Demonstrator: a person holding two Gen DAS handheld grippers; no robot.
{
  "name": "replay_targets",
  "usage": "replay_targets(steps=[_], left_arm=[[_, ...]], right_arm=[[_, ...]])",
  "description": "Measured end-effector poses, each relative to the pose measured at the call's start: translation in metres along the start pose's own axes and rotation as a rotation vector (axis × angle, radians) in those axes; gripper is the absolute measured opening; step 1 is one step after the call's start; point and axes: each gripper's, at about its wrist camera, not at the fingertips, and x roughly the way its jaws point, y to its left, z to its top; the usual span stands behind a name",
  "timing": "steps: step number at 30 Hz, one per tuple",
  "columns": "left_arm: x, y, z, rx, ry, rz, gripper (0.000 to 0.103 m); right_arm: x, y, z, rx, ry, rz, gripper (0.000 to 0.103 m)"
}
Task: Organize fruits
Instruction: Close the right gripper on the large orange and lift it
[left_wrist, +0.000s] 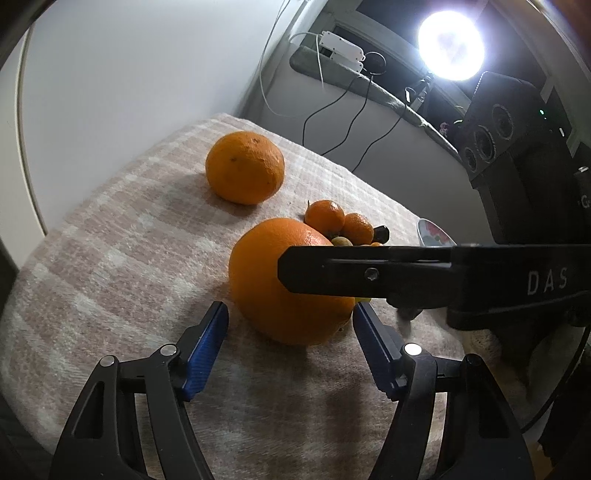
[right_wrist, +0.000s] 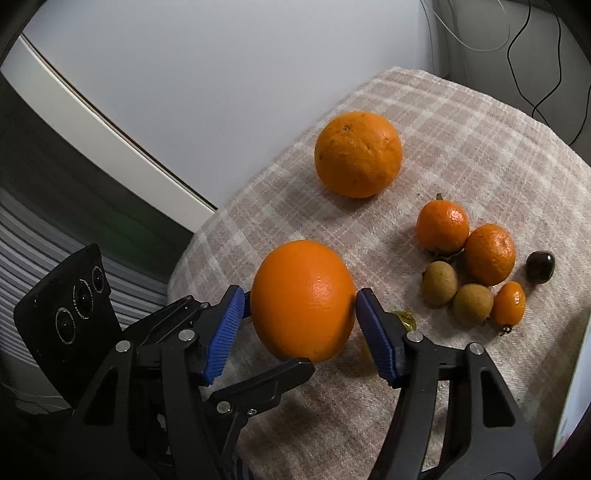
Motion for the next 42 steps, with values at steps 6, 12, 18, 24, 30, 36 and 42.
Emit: replay_targets(steps=[6,12,18,24,30,36,42], left_arm=[[0.004,0.000,0.001,-0.009,0.009,-0.010,0.066],[0.002,-0.003,0.001,0.005,0.001,0.005,0.066],[0.000,-0.007,0.000,0.017,-0.008,0.018,0.066],[-0.008,-0.018,0.004,0.048,-0.037,0.028,0.066],[-0.007,-0.037,0.013,0.082,-0.051,0.012,0.067],[0.002,-0.064,0.020,0.127,-0.059,-0.013,0.067],[0.019,-0.094,0.027,0.172,-0.053,-0.044,0.067]], right_arm=[[0.007,-0.004,-0.002,0.015,0.011,0.015,0.065],[0.007,-0.005,-0.003,0.028,0.007,0.022,0.065],[0.003,-0.003,-0.004,0.035,-0.002,0.030,0.065],[-0.011,0.001,-0.006,0.037,-0.038,0.043,0.064],[-0.035,-0.005,-0.012,0.052,-0.086,0.043,0.064],[-0.063,-0.022,-0.021,0.088,-0.129,0.036,0.064],[-0.093,-0.046,-0.032,0.128,-0.170,0.021,0.064]])
